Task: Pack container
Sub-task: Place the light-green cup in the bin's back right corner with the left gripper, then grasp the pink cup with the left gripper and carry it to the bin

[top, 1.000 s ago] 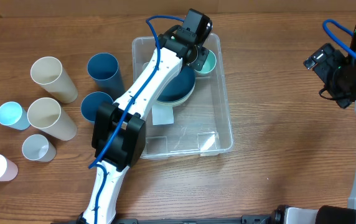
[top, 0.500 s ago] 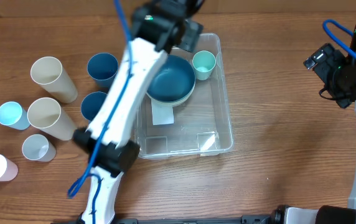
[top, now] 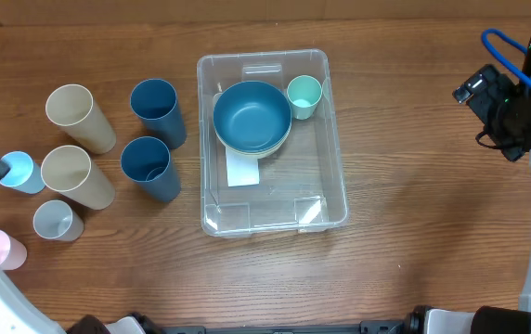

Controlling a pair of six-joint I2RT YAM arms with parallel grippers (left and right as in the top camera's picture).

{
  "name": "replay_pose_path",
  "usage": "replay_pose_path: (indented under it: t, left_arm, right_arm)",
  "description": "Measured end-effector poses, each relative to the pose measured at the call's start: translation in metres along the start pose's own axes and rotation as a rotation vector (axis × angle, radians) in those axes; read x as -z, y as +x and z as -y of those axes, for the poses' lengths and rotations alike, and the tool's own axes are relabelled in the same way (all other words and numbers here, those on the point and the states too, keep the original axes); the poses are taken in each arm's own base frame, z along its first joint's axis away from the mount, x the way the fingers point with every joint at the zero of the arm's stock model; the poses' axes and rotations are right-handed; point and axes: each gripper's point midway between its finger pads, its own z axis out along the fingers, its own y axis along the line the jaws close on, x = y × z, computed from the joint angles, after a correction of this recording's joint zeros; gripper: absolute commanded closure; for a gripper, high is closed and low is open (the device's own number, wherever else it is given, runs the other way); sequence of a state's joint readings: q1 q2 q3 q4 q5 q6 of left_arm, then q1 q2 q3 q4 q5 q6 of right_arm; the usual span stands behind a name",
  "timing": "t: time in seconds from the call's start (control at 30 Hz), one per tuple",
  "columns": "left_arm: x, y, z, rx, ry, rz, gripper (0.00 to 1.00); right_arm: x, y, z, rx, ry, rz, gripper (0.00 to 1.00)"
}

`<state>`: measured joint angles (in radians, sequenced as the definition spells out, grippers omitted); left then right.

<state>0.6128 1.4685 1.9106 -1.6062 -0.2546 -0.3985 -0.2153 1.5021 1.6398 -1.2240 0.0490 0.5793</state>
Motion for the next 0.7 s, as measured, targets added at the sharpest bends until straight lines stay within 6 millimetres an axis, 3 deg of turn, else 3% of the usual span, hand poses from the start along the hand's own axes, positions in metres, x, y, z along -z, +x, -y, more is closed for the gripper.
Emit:
replay_pose_path:
  t: [0.07,0.13,0.17,0.23,0.4,0.7]
  left_arm:
    - [-0.055,0.008,-0.014,0.117,-0.009,-0.118,0.09]
    - [-0.091,0.018,-0.024,0.182,-0.018,-0.198,0.10]
    - [-0.121,0.029,-0.037,0.249,-0.028,-0.282,0.10]
    - [-0.141,0.034,-0.048,0.315,-0.025,-0.325,0.10]
    - [-0.162,0.022,-0.059,0.382,-0.002,-0.314,0.13]
    - [-0.203,0.026,-0.086,0.417,-0.060,-0.315,0.14]
  right_arm:
    - [0.000,0.000,0.000,0.000,0.000,0.000,0.00]
    - [0.000,0.000,0.000,0.000,-0.001,0.000,0.00]
    - [0.000,0.000,0.000,0.000,-0.001,0.000,0.00]
    - [0.000,0.000,0.000,0.000,-0.001,0.000,0.00]
    - [0.000,0.000,0.000,0.000,0.000,0.001,0.00]
    - [0.000,0.000,0.000,0.000,-0.001,0.000,0.00]
